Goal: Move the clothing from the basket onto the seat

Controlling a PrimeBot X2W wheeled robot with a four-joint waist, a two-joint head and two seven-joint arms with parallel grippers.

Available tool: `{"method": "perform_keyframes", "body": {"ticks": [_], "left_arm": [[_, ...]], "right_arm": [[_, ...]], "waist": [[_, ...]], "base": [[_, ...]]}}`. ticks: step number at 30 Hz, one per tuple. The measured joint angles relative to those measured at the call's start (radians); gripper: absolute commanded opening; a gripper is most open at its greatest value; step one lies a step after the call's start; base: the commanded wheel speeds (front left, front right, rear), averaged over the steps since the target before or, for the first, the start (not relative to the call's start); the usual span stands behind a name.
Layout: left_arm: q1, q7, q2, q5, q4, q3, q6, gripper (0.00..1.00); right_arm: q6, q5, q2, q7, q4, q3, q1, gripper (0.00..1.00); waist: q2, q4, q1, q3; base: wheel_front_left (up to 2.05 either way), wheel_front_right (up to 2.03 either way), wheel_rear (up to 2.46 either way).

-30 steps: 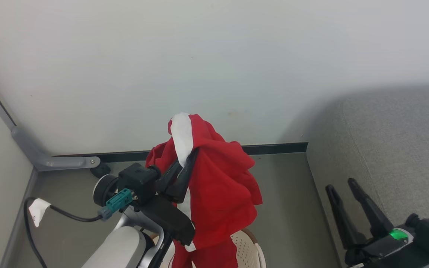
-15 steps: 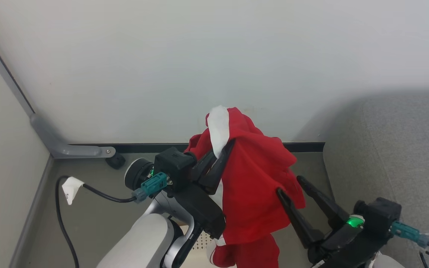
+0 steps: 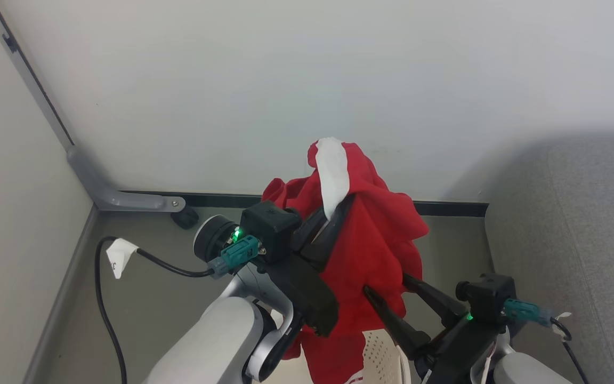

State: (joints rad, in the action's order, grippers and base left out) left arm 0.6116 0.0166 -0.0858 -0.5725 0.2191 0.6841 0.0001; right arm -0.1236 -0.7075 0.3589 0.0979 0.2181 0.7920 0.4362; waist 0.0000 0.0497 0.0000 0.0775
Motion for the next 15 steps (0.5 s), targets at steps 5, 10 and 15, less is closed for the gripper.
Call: {"method": "perform_keyframes", "body": {"ticks": [5, 10, 15], "left_arm": [[0.005, 0.008, 0.004, -0.002, 0.001, 0.004, 0.000, 0.00], [0.006, 0.008, 0.008, -0.006, 0.001, 0.012, -0.001, 0.00], [0.008, 0.014, 0.011, -0.006, 0.001, 0.026, -0.001, 0.00]], "right_arm": [[0.000, -0.029, -0.006, -0.010, 0.039, 0.022, 0.014, 1.00], [0.000, -0.062, -0.023, -0.018, 0.072, 0.053, 0.061, 1.00], [0.000, -0.082, -0.031, -0.035, 0.115, 0.097, 0.111, 1.00]], "waist": [[0.0000, 0.012, 0.0000, 0.003], [0.0000, 0.026, 0.0000, 0.008], [0.0000, 0.038, 0.0000, 0.011]], "base": [[0.00, 0.00, 0.00], [0.00, 0.00, 0.00], [0.00, 0.00, 0.00]]}}
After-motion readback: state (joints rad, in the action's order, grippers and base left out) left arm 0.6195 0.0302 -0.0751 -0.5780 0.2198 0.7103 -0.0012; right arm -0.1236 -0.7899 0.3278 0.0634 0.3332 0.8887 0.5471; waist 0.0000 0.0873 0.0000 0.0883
